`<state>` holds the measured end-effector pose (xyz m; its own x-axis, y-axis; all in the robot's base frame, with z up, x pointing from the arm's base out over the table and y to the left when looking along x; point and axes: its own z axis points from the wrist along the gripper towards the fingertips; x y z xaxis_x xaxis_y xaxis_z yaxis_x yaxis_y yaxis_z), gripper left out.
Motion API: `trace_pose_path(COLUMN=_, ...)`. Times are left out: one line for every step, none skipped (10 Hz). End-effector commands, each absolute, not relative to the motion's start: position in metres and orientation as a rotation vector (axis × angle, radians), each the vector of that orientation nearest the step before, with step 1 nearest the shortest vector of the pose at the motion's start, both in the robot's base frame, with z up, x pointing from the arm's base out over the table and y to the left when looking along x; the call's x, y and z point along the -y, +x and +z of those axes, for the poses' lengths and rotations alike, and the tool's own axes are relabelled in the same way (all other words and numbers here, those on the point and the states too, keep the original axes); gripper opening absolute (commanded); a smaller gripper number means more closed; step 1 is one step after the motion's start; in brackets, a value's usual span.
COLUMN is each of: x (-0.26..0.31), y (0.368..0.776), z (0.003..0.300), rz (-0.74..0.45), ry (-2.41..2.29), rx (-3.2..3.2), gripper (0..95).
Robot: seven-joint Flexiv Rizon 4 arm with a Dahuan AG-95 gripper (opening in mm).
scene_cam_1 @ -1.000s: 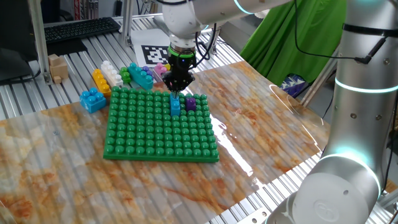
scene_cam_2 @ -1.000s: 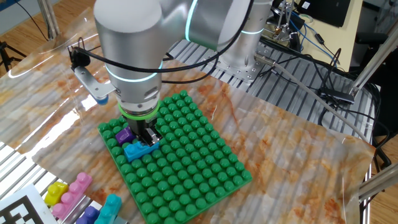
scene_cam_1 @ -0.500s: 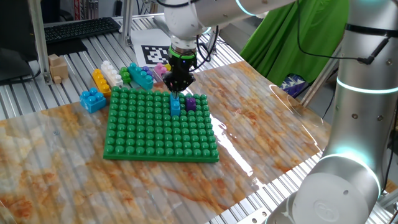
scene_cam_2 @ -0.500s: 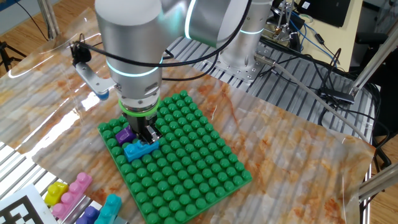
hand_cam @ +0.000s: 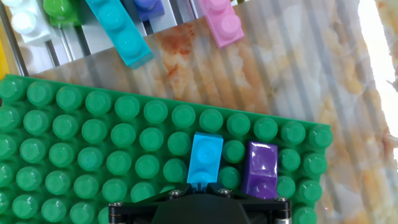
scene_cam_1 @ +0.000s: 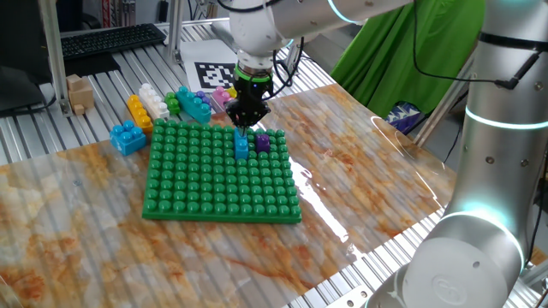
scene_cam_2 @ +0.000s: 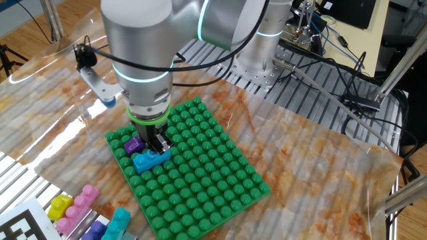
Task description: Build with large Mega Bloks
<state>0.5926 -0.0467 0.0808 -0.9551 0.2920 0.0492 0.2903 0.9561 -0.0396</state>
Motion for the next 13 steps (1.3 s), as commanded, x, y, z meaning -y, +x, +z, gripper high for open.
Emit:
trace_pose_path(x=0.049, y=0.589, z=0.063, rz=0.036, ry=-0.443, rx=3.013, gripper=0.0)
trace_pose_path(x=0.050, y=0.586, z=0.069, rz=0.033, ry=-0.438, rx=2.996, gripper=0.0)
trace_pose_path(x=0.052, y=0.584, z=0.073, rz=0.038, ry=-0.437, rx=2.990, gripper=0.0)
trace_pose_path(x=0.053, y=0.582, z=0.080, rz=0.034, ry=-0.441, rx=2.978, gripper=0.0)
trace_pose_path(x=0.051, y=0.582, z=0.087, rz=0.026, ry=-0.455, rx=2.970, gripper=0.0)
trace_pose_path(x=0.050, y=0.582, z=0.089, rz=0.028, ry=-0.457, rx=2.966, gripper=0.0)
trace_pose_path(x=0.049, y=0.581, z=0.091, rz=0.031, ry=-0.466, rx=2.966, gripper=0.0)
trace_pose_path(x=0.048, y=0.580, z=0.092, rz=0.029, ry=-0.470, rx=2.970, gripper=0.0)
trace_pose_path(x=0.048, y=0.579, z=0.092, rz=0.028, ry=-0.472, rx=2.973, gripper=0.0)
trace_pose_path(x=0.048, y=0.579, z=0.093, rz=0.032, ry=-0.472, rx=2.981, gripper=0.0)
trace_pose_path(x=0.048, y=0.579, z=0.095, rz=0.034, ry=-0.474, rx=2.991, gripper=0.0)
trace_pose_path(x=0.048, y=0.580, z=0.097, rz=0.035, ry=-0.476, rx=3.000, gripper=0.0)
trace_pose_path(x=0.048, y=0.582, z=0.098, rz=0.032, ry=-0.482, rx=3.006, gripper=0.0)
